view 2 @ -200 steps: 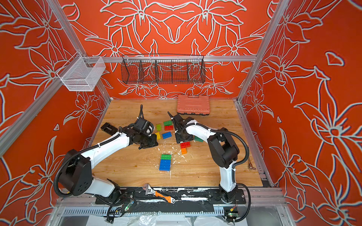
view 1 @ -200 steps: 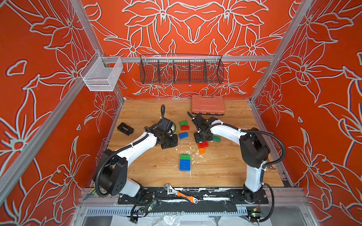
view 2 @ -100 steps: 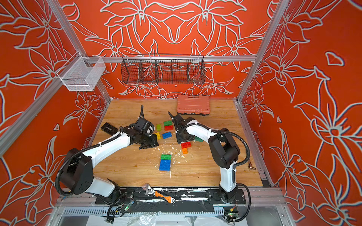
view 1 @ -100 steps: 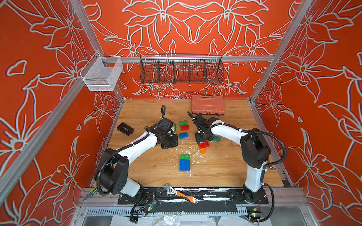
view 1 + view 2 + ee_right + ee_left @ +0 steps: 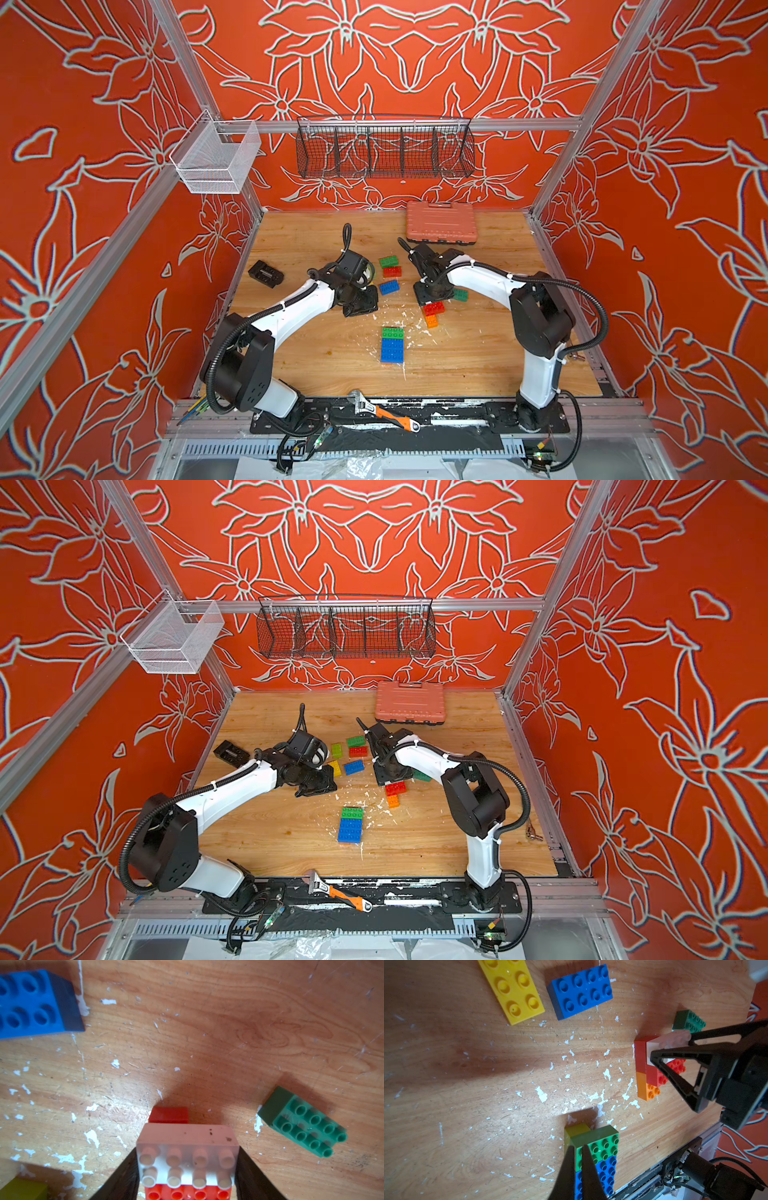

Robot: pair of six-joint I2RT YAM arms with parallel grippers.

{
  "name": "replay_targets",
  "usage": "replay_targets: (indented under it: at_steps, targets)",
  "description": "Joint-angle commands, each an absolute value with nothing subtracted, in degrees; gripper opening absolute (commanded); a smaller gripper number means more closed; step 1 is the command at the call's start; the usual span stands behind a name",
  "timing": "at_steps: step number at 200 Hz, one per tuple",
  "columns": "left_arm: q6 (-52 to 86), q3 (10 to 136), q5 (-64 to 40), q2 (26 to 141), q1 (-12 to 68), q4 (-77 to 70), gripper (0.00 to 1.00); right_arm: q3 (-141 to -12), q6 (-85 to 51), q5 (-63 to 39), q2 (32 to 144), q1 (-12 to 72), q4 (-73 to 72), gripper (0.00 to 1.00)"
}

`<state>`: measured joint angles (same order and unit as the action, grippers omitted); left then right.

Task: Assemble a rectangle with lego
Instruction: Assemble the lego brick with the lego brick.

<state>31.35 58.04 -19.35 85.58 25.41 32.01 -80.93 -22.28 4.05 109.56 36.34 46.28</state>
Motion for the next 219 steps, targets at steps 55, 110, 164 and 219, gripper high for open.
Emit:
replay_targets:
  at_steps: [55, 110, 164, 219]
  targets:
    - [31.8, 58.4, -20.5, 86.6, 24.9, 31.8, 0.10, -78.9, -20.1, 3.8, 110.4, 34.7, 48.2, 0.36]
    - [32.2, 58.8, -20.8, 87.0, 24.9, 31.7, 0.10, -75.5, -17.2, 1.4, 110.2, 33.6, 46.7, 0.34]
    - [32.4, 59.1, -21.3, 87.4, 24.9, 31.5, 0.10, -76.2, -15.9, 1.9, 109.6, 32.2, 49.9, 0.32]
    - [32.7, 59.2, -21.6, 87.6, 25.0, 31.2, 0.10, -74.6, -14.0, 1.3, 110.0, 31.7, 49.3, 0.30]
